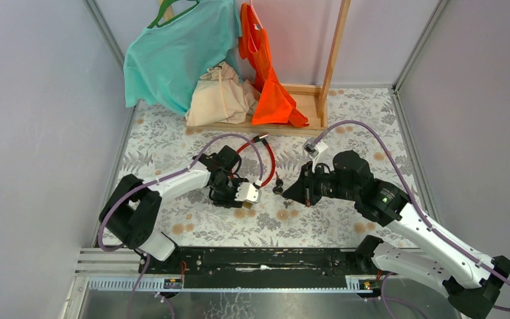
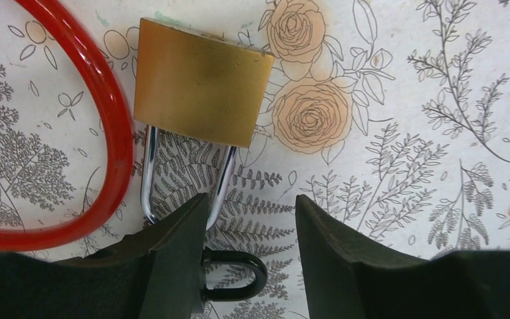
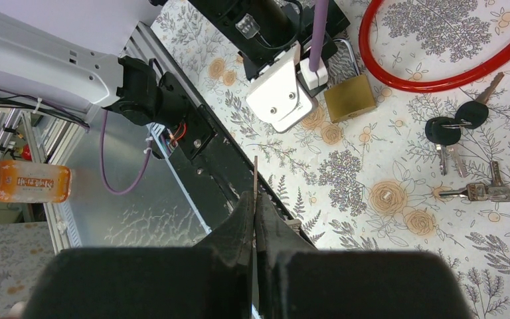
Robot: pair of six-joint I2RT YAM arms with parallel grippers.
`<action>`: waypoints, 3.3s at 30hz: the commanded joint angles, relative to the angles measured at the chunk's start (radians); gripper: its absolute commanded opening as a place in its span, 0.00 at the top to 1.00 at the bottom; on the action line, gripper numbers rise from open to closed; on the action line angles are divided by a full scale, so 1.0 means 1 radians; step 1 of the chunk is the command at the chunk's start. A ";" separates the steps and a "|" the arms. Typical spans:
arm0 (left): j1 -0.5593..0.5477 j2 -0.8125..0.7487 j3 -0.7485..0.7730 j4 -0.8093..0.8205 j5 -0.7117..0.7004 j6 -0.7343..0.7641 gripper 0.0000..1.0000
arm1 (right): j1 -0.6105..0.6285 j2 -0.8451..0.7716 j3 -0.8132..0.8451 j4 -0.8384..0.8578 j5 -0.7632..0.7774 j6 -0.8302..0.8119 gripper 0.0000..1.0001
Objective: Unlock with the key
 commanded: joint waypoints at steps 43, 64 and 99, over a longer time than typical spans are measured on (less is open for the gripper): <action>-0.266 -0.178 0.168 -0.202 -0.330 -0.627 0.97 | -0.003 -0.080 0.067 -0.013 0.042 -0.012 1.00; -0.317 0.063 0.353 -0.310 -0.486 -0.682 0.94 | -0.003 -0.104 0.068 -0.022 0.051 -0.015 1.00; -0.326 0.281 0.430 -0.268 -0.563 -0.415 0.21 | -0.003 -0.149 0.129 -0.108 0.067 -0.045 1.00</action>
